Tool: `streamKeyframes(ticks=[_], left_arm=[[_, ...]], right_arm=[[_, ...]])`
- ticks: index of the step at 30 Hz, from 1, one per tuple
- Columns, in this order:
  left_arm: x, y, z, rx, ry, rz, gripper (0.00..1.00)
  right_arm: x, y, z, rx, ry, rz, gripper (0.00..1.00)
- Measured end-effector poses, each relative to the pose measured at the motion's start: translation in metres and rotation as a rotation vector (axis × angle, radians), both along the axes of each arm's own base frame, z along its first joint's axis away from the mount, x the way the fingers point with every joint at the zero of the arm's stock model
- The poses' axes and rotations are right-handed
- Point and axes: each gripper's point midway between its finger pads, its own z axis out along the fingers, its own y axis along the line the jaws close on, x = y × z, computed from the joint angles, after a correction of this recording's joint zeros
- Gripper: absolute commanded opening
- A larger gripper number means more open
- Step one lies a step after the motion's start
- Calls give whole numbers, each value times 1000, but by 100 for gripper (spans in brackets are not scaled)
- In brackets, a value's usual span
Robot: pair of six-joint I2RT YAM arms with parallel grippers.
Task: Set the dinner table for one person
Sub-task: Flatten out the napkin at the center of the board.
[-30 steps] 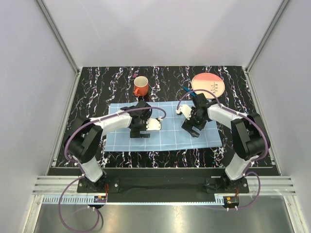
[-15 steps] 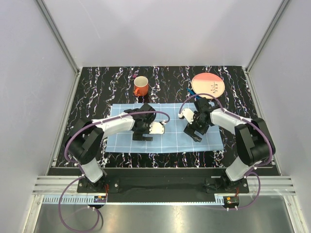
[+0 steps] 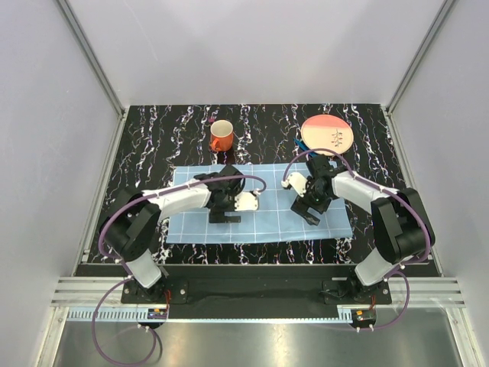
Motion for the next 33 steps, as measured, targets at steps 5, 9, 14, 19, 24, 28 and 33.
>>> streamKeyframes(ticks=[5,9,14,19,24,28,33], left_arm=[[29,2,24,-51,-54,78,99],[52,-9,65,-123,-122,96,99],[36,-24,104,-214,-118,48,99],[-28,-17,82,-178,-26,-48,99],[-66,6,47,-94,104,-51,99],[-72,12,40,-84,134,-9,99],[-78,16,27,-63,178,38,99]], right_arm=[[14,1,19,-11,-30,12,100],[39,9,46,3,-105,28,100],[40,7,50,-9,-114,68,100],[16,-5,30,-54,-37,112,100],[5,-11,25,-79,0,120,100],[5,-12,25,-83,1,119,95],[5,-12,27,-85,4,112,95]])
